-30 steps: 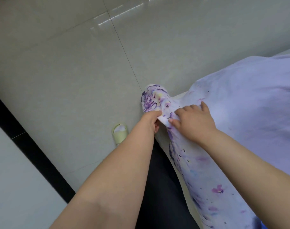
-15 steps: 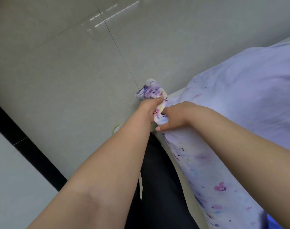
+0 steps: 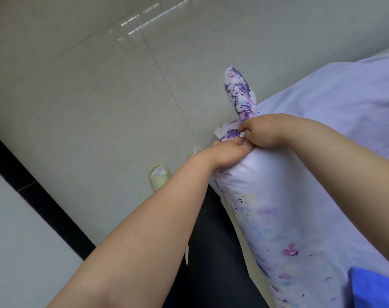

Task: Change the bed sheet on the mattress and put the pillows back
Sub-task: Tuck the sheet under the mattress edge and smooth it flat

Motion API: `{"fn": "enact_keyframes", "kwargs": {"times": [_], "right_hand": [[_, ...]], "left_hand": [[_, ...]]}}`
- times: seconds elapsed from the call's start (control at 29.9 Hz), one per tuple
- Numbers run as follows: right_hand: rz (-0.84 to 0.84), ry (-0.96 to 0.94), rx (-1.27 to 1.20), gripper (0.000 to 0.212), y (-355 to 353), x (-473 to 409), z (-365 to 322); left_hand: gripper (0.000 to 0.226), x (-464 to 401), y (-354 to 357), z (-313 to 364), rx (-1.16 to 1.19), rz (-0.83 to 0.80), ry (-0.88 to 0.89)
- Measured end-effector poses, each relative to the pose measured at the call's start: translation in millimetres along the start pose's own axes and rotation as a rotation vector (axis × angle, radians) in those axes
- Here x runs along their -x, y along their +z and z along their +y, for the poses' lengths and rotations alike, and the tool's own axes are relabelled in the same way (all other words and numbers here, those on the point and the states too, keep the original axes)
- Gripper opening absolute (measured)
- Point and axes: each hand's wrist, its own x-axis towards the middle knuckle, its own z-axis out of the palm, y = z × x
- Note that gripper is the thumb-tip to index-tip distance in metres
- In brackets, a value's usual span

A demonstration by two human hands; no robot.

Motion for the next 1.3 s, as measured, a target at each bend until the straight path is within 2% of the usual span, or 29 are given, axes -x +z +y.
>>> {"fn": "enact_keyframes", "kwargs": {"times": [0.07, 0.13, 0.27, 0.33, 0.4, 0.47, 0.53, 0.6, 0.67, 0.74, 0.8, 0.84, 0.9, 0.97, 1.0, 1.07, 1.17, 1.24, 1.3], "right_hand": [[-0.060, 0.015, 0.026, 0.042, 5.5, -9.2, 0.6], [-0.087, 0.015, -0.001, 0.053, 10.3, -14.3, 2.3], [0.017, -0.063, -0.211, 0.068, 8.9, -8.3, 2.3], [-0.022, -0.083, -0.300, 0.065, 5.2, -2.2, -1.8], [-0.127, -0.091, -0.324, 0.052, 3.8, 6.2, -7.1], [-0.248, -0.070, -0.225, 0.046, 3.4, 20.1, -13.3], [-0.251, -0.076, -0.158, 0.042, 1.0, 35.3, -18.4], [-0.273, -0.070, -0.160, 0.042, 0.2, 51.1, -18.4], [-0.405, -0.050, -0.109, 0.043, 3.3, 68.7, -15.8], [-0.490, -0.059, 0.007, 0.042, 11.1, 80.7, -11.4], [-0.490, -0.068, 0.065, 0.040, 13.6, 88.2, -9.3], [-0.464, -0.072, 0.086, 0.041, 14.6, 90.8, -9.1], [-0.431, -0.041, 0.016, 0.043, 17.0, 93.2, -7.8], [-0.409, -0.107, 0.066, 0.044, 19.7, 95.9, -0.7], [-0.398, -0.130, 0.116, 0.046, 18.3, 98.5, 5.9], [-0.297, -0.120, 0.107, 0.056, 12.8, 106.6, 13.2], [-0.206, -0.128, -0.094, 0.076, 10.4, 119.6, 28.1], [-0.232, -0.203, -0.188, 0.087, 7.1, 123.4, 36.4], [-0.343, -0.250, -0.150, 0.100, -2.5, 125.2, 40.7]], "left_hand": [[0.071, 6.4, -1.4, -3.0, 0.015, -0.002, -0.020], [0.073, 10.6, -2.0, -6.8, 0.014, -0.013, -0.006], [0.081, 24.0, 2.7, -3.5, -0.014, -0.043, 0.120], [0.078, 30.2, 10.1, -1.2, 0.008, -0.059, 0.155], [0.074, 38.2, 18.0, 2.7, 0.045, -0.046, 0.170], [0.060, 43.4, 23.0, 4.8, 0.093, -0.036, 0.144], [0.038, 47.3, 25.5, 4.0, 0.195, -0.049, 0.125], [0.031, 54.7, 26.0, 1.6, 0.408, -0.048, 0.121], [0.023, 59.3, 28.3, -1.1, 0.671, -0.060, 0.099], [0.017, 58.4, 34.7, -1.7, 0.756, 0.026, 0.051], [0.022, 50.2, 42.6, 1.2, 0.608, 0.196, 0.032], [0.029, 46.9, 48.2, 4.5, 0.615, 0.239, 0.005], [0.039, 50.3, 62.6, 9.6, 0.580, 0.175, 0.040], [0.046, 58.0, 68.7, 16.8, 0.692, 0.042, 0.038], [0.053, 54.2, 73.2, 19.1, 0.798, -0.010, -0.014], [0.056, 44.5, 84.2, 14.8, 0.851, -0.078, -0.061], [0.062, 46.9, 95.1, -0.7, 0.950, -0.010, -0.133], [0.063, 49.2, 94.7, -6.4, 1.045, -0.072, -0.118], [0.052, 51.9, 93.3, -3.9, 1.018, -0.025, -0.129]]}}
